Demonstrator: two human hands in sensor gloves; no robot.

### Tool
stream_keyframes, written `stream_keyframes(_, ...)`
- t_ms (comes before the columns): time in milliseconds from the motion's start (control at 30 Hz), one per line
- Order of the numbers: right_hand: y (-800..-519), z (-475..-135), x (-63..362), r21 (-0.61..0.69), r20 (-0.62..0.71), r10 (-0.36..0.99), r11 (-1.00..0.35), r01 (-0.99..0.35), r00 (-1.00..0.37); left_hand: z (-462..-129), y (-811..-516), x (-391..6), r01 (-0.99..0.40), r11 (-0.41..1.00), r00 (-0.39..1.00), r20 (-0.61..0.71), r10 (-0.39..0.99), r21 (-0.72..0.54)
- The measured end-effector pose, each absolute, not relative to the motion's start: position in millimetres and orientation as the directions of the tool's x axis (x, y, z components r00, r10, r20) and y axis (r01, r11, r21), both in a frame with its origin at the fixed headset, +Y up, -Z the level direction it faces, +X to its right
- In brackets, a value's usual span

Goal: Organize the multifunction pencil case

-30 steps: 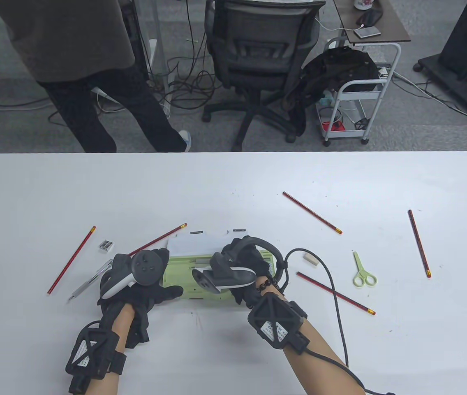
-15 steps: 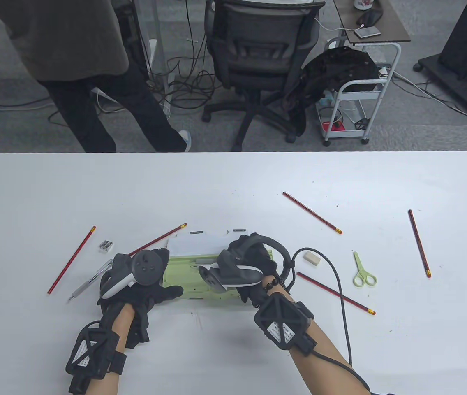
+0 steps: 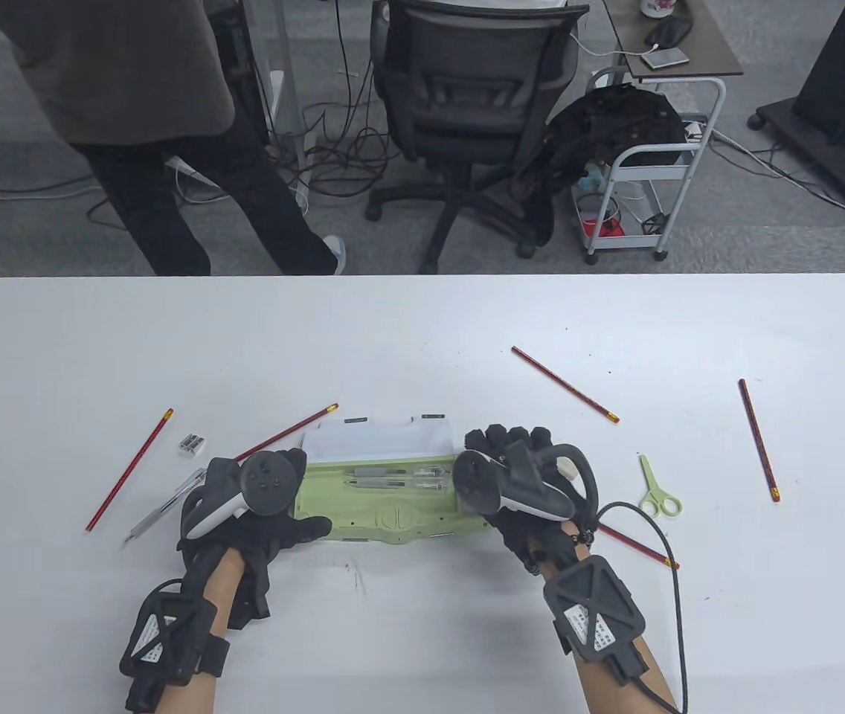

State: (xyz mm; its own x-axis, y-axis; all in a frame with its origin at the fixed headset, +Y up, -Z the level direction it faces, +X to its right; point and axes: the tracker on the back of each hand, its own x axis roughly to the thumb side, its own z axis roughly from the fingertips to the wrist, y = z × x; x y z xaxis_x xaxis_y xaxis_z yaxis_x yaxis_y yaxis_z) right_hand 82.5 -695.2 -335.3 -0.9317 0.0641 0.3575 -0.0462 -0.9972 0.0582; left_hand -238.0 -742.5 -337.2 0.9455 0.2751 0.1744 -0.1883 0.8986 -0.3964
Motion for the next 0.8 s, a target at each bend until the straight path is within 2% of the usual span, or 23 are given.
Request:
stream_keyframes(100, -704, -331, 98, 0.104, 0.33, 0.202, -0.979, -0.177, -0.922, -337, -743, -238, -0.194, 0.897, 0.944, 0.173, 0.28, -0.398)
stream_keyframes(167, -710, -330, 104, 0.112, 0.325, 0.236, -0.971, -0.211, -0.916, -337, -743, -238, -0.192, 0.897, 0.945, 0.173, 0.279, -0.397)
stream_keyframes(333, -720, -330, 104, 0.121, 0.331, 0.269, -0.963, -0.242, -0.904, -337, -743, -238, -0.194, 0.896, 0.945, 0.17, 0.28, -0.4)
stream_keyframes(500, -734, -335, 99, 0.199, 0.343, 0.281, -0.954, -0.223, -0.896, -337, -742, -238, -0.182, 0.899, 0.948, 0.173, 0.268, -0.398)
stream_keyframes(633, -736, -337, 99, 0.238, 0.35, 0.331, -0.936, -0.258, -0.876, -337, -743, -238, -0.187, 0.898, 0.946, 0.173, 0.274, -0.399)
stream_keyframes(800, -741, -339, 98, 0.31, 0.348, 0.343, -0.92, -0.238, -0.873, -335, -741, -237, -0.181, 0.9, 0.943, 0.19, 0.273, -0.395)
